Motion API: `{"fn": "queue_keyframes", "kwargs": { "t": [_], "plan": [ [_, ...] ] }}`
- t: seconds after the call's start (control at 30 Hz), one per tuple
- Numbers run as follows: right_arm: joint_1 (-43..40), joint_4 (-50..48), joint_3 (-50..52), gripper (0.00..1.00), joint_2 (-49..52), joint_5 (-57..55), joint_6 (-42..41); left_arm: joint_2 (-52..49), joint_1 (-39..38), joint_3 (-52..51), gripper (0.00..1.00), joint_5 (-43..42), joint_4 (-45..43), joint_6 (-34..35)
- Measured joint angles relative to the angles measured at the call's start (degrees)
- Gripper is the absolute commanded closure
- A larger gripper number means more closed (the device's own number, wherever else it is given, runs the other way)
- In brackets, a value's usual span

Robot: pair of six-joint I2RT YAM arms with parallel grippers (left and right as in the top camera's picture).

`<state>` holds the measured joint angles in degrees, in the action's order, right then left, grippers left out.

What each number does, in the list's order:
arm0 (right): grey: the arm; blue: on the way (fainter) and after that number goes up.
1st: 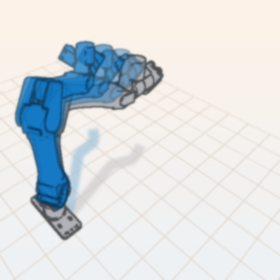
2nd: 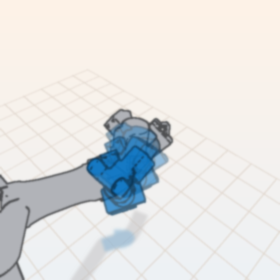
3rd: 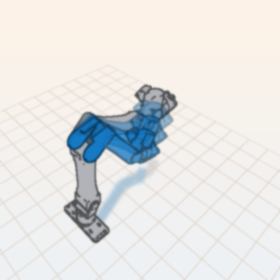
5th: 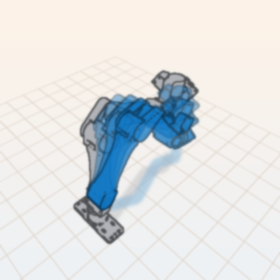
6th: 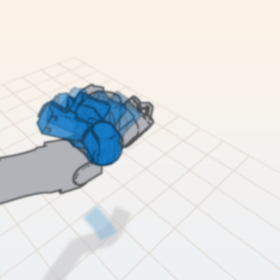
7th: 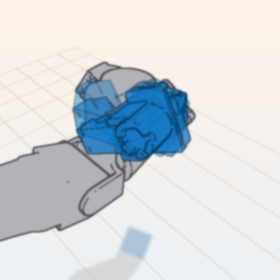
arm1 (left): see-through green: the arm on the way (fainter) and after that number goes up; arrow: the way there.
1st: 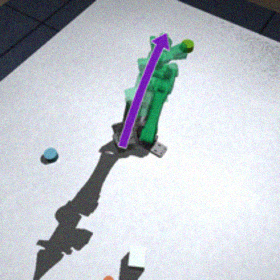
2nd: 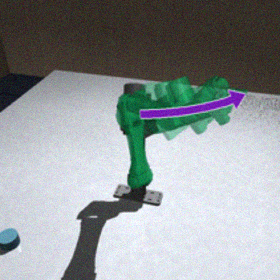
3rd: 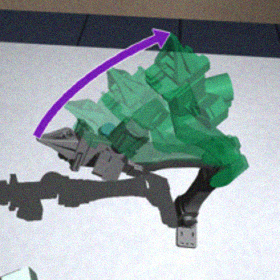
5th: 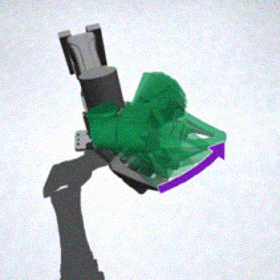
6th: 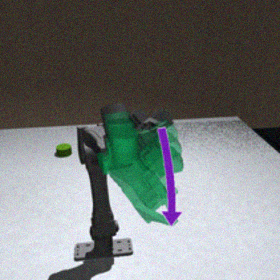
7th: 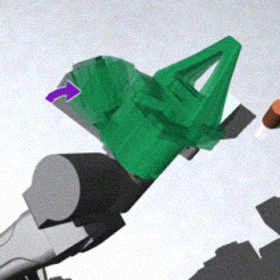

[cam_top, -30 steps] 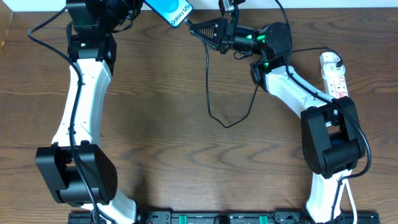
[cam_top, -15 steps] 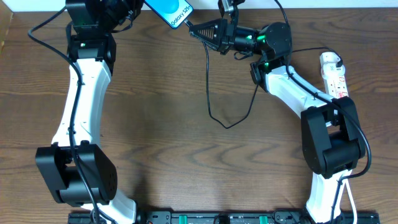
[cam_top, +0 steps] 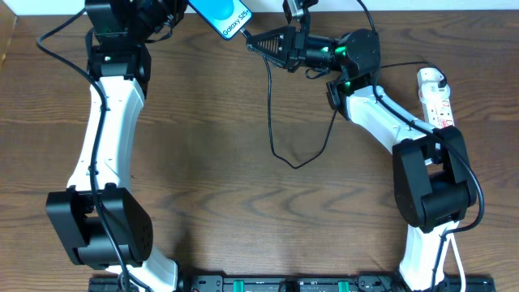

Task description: Plug charger to phone and switch on socket

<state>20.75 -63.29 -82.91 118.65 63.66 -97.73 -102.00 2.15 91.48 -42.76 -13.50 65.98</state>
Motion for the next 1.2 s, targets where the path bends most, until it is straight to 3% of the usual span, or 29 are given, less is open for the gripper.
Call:
{"fn": "queue_keyframes", "kwargs": {
  "t": [1.2],
  "plan": [
    [1.5,-0.3,0.0,0.99,0.0,1.3,1.3,0.0,0.0,0.0,0.93,-2.1,0.0,0.0]
  ]
}}
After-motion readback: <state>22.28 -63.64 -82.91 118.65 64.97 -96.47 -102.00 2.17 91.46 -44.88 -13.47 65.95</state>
